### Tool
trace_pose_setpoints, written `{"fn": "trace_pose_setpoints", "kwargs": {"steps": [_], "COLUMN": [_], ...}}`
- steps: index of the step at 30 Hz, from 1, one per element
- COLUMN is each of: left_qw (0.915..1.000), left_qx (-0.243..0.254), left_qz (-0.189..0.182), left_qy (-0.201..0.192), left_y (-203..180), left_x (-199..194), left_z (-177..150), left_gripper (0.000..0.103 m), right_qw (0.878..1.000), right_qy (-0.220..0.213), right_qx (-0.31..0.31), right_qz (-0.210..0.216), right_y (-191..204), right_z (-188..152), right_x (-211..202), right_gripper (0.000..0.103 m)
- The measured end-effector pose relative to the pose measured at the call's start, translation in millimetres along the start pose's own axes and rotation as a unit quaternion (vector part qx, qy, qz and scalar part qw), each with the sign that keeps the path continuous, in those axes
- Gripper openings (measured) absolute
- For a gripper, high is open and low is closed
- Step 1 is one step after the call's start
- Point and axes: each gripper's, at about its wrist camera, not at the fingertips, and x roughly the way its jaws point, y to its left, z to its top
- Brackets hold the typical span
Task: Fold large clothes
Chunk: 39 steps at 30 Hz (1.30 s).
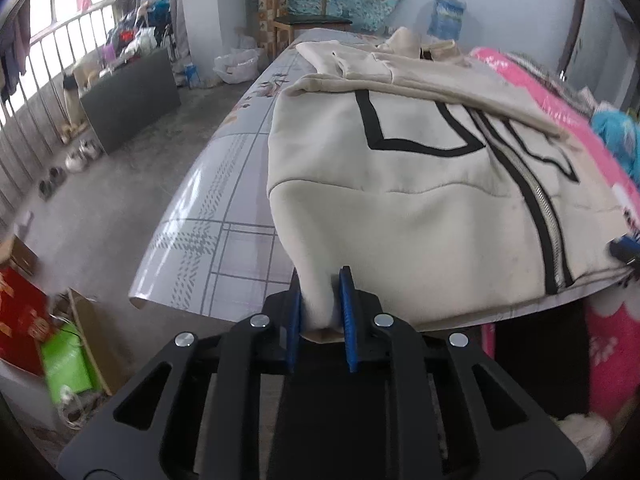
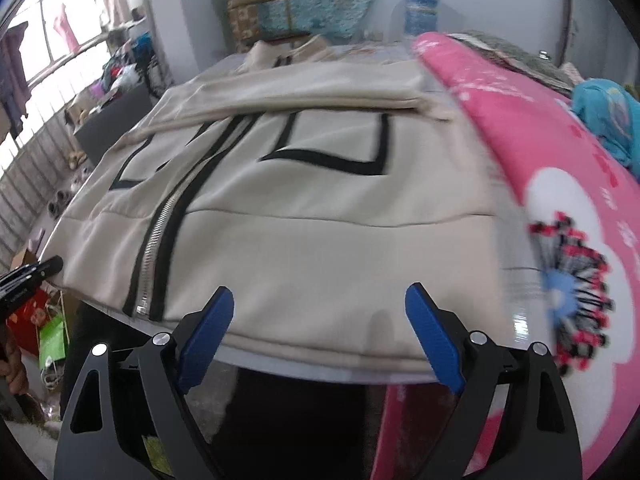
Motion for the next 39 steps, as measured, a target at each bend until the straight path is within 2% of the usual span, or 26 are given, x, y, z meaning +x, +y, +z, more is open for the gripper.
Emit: {"fn": "trace_pose_setpoints", "kwargs": {"steps": [5, 10, 14, 26, 39], "left_qw": [0.9991, 0.9988, 0.9989, 0.9988, 0.9987], "left_qx": [0.028, 0.031, 0.028, 0.029, 0.03], "left_qz": [0.03, 0.035, 0.034, 0.036, 0.037], "left_qy": [0.009, 0.014, 0.016, 0.018, 0.019], "left_y": [-10, -10, -9, -10, -10], "left_x": [1, 0, 0, 1, 1], "left_z": [3, 4, 5, 5, 5], "left_gripper": [0.017, 0.017, 0.017, 0.017, 0.017], "right_qw": [0.998, 0.994, 0.993, 0.99, 0.99], "right_qy": [-0.013, -0.001, 0.016, 0.028, 0.033], "right_qx": [0.052, 0.099, 0.118, 0.137, 0.133], "right_qz": [-0.028, -0.034, -0.028, -0.035, -0.035], "right_y": [-44, -70, -74, -80, -75], "right_z": [-3, -6, -9, -14, -10], "right_x": [-24, -19, -6, -4, 0], "right_gripper": [0.075, 0.064, 0.057, 0.034, 0.034]}}
